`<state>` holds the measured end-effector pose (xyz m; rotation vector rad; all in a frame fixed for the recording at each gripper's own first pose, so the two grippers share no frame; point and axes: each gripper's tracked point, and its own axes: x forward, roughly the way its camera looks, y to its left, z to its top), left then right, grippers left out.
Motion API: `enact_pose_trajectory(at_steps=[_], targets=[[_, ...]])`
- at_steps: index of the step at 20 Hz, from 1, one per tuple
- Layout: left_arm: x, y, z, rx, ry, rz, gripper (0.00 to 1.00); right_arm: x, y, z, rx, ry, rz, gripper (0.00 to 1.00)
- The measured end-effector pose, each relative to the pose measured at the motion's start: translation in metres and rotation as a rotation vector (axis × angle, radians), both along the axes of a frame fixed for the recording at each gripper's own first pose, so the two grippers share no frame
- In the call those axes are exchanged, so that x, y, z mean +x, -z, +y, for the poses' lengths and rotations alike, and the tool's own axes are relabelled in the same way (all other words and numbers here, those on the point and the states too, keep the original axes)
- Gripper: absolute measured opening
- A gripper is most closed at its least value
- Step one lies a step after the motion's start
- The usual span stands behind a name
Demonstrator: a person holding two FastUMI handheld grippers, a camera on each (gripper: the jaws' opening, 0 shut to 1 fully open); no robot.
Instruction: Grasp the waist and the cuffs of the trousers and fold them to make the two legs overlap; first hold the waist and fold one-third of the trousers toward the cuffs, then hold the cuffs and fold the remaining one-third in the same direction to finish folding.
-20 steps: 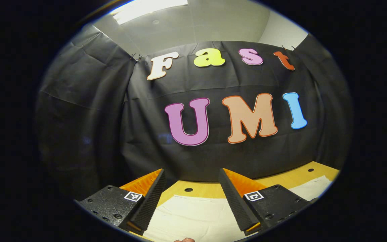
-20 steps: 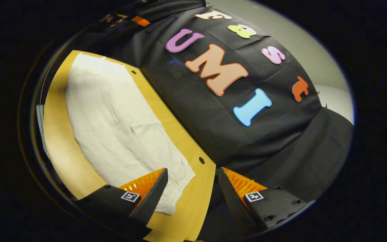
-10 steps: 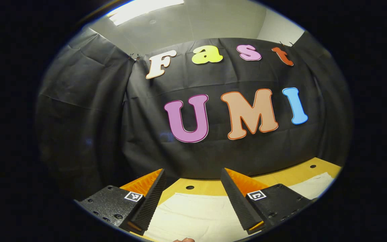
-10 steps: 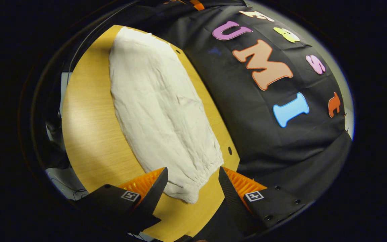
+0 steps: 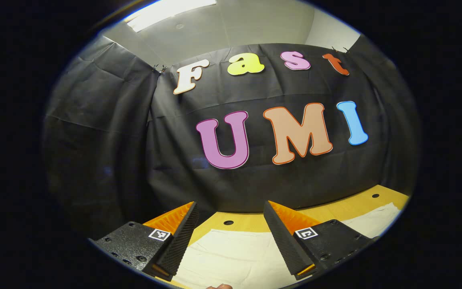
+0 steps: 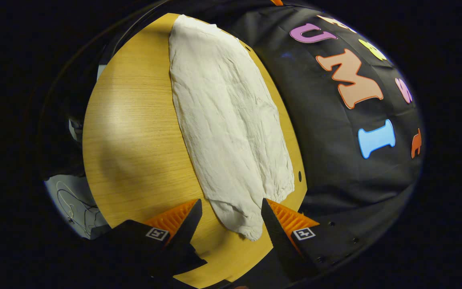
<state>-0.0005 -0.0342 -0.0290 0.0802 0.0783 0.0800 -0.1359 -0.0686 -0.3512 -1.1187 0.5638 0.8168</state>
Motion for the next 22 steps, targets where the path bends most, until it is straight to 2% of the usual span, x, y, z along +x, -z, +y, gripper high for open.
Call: enact_pose_trajectory(at_steps=[3,7,10,11,12,13,14,15,16,17,19,22], targets=[[-0.001,0.001,0.005,0.004,-0.009,-0.002,0.96,0.010,0.007,0.003,-0.017,-0.011,-0.016,0.95],[-0.005,0.002,0.009,0.005,-0.020,0.001,0.96,0.023,0.016,0.009,-0.032,-0.007,-0.036,0.87],[-0.007,0.003,0.013,0.021,-0.021,0.009,0.96,0.033,0.021,0.014,-0.052,0.012,-0.047,0.68],[-0.008,0.005,0.013,0.025,-0.018,0.011,0.96,0.033,0.026,0.014,-0.059,0.015,-0.040,0.67],[-0.008,0.007,0.013,0.030,-0.017,0.015,0.96,0.032,0.032,0.017,-0.065,0.013,-0.022,0.60],[-0.009,0.010,0.015,0.036,-0.014,0.020,0.96,0.028,0.036,0.017,-0.075,0.008,-0.011,0.48],[-0.009,0.011,0.017,0.045,-0.011,0.024,0.96,0.025,0.038,0.019,-0.084,-0.009,-0.009,0.25],[-0.011,0.015,0.019,0.054,-0.004,0.028,0.96,0.024,0.035,0.019,-0.087,-0.014,-0.019,0.17],[-0.012,0.018,0.018,0.059,0.012,0.031,1.00,0.024,0.033,0.018,-0.086,-0.001,-0.022,0.13],[-0.013,0.022,0.021,0.070,0.020,0.037,0.96,0.025,0.037,0.018,-0.076,0.021,-0.013,0.09],[-0.017,0.036,0.028,0.107,0.040,0.065,0.96,0.026,0.037,0.018,-0.064,0.058,0.006,0.09],[-0.024,0.059,0.044,0.178,0.066,0.121,0.96,0.026,0.036,0.019,-0.083,0.033,-0.016,0.09]])
